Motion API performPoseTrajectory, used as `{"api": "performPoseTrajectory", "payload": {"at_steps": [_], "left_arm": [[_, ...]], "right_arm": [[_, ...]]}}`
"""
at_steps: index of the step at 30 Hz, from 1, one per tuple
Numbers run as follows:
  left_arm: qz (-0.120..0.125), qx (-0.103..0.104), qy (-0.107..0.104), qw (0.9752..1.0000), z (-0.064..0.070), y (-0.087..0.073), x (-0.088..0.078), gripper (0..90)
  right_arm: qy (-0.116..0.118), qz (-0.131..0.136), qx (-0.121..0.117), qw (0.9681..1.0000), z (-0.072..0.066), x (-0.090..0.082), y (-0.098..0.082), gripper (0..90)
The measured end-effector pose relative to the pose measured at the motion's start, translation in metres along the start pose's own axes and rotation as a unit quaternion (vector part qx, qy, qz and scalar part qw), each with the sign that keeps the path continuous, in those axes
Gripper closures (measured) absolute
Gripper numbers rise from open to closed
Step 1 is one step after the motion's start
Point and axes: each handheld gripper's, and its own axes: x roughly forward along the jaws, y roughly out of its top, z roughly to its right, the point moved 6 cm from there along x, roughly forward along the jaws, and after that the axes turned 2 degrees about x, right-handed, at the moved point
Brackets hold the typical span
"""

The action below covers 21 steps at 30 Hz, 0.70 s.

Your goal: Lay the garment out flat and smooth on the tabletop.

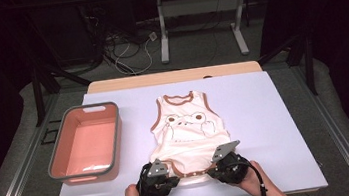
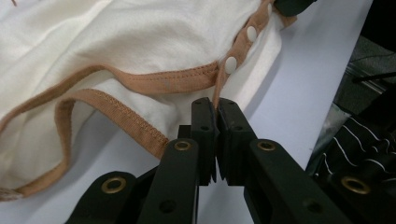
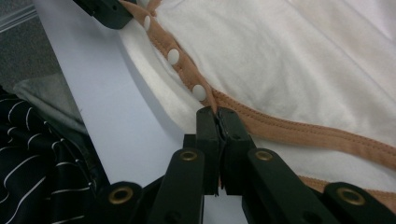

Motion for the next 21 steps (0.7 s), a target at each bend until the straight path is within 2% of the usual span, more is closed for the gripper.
{"api": "performPoseTrajectory", "payload": {"at_steps": [3, 6, 10, 12, 14, 16, 18, 21], "left_arm": [[-0.016, 0.002, -0.004, 0.9999, 0.000, -0.005, 0.003, 81.0], [-0.010, 0.010, 0.004, 0.9999, -0.002, -0.003, -0.002, 71.2], [0.016, 0.004, 0.027, 0.9995, -0.007, 0.003, -0.013, 58.1], [0.029, -0.002, 0.043, 0.9986, -0.011, 0.004, -0.017, 53.8], [0.037, -0.003, 0.061, 0.9974, -0.016, 0.005, -0.020, 49.8], [0.043, -0.005, 0.077, 0.9961, -0.020, 0.006, -0.023, 49.3], [0.039, -0.002, 0.088, 0.9953, -0.023, 0.006, -0.023, 49.1], [0.038, -0.016, 0.090, 0.9951, -0.026, 0.005, -0.022, 49.2]], "right_arm": [[-0.001, -0.012, -0.003, 0.9999, 0.001, 0.004, -0.004, 79.8], [0.010, -0.005, -0.004, 0.9999, 0.004, 0.002, -0.003, 70.2], [0.008, 0.015, 0.005, 0.9998, 0.011, -0.007, -0.001, 63.0], [-0.005, 0.019, 0.013, 0.9997, 0.017, -0.011, -0.001, 60.9], [-0.017, 0.034, 0.021, 0.9991, 0.024, -0.013, -0.002, 60.1], [-0.034, 0.036, 0.030, 0.9983, 0.033, -0.015, -0.004, 59.5], [-0.054, 0.038, 0.043, 0.9969, 0.042, -0.017, -0.006, 59.5], [-0.077, 0.043, 0.059, 0.9944, 0.055, -0.021, -0.010, 59.5]]}}
